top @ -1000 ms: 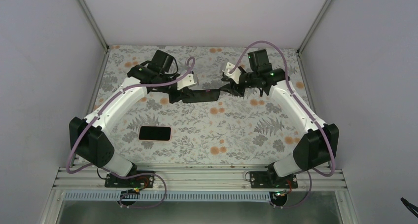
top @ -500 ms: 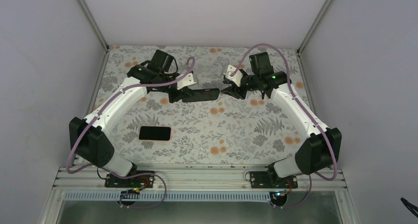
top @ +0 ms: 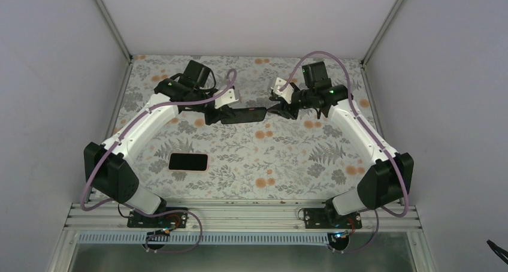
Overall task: Take the phone out of the phone case
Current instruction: Remove the phone case from the phone.
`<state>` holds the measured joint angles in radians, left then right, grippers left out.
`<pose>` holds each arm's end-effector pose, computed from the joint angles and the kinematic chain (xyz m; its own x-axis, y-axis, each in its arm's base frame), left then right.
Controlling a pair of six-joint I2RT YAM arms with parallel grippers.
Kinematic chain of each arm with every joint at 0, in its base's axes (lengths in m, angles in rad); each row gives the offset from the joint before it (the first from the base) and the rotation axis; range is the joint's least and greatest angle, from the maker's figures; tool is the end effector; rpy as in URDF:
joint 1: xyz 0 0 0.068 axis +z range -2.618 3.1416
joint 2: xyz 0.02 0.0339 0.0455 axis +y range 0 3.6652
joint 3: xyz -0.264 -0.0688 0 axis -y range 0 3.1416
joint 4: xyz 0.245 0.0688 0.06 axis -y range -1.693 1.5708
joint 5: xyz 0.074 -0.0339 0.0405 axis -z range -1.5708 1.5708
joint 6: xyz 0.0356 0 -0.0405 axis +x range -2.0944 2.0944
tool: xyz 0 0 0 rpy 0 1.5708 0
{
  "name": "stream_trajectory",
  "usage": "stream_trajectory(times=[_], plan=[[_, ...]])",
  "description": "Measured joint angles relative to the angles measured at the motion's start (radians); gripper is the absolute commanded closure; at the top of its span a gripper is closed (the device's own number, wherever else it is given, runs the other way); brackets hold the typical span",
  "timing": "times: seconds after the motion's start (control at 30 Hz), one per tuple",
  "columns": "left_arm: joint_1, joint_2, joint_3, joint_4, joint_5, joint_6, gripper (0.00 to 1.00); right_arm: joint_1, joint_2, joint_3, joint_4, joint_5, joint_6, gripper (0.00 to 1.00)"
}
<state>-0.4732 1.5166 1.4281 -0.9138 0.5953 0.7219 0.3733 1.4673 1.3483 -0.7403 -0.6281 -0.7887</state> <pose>0.2675 -0.1594 0.3280 -0.1361 0.6844 -0.7163 0.9806 0.1961 0.0011 0.2812 0.1326 0.3287 -0.0342 -0.6299 -0.7759 -0.9601 0.2364 -0.1496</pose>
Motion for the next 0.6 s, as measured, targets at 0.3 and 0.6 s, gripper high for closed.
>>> stream_trajectory(times=[0.3, 0.6], plan=[[0.003, 0.000, 0.000, -0.005, -0.001, 0.000, 0.98, 0.001, 0.018, 0.006, -0.001, -0.010, 0.001, 0.55], [0.008, 0.002, 0.000, -0.041, -0.020, 0.000, 0.98, 0.029, 0.068, 0.035, 0.000, 0.011, 0.029, 0.58]])
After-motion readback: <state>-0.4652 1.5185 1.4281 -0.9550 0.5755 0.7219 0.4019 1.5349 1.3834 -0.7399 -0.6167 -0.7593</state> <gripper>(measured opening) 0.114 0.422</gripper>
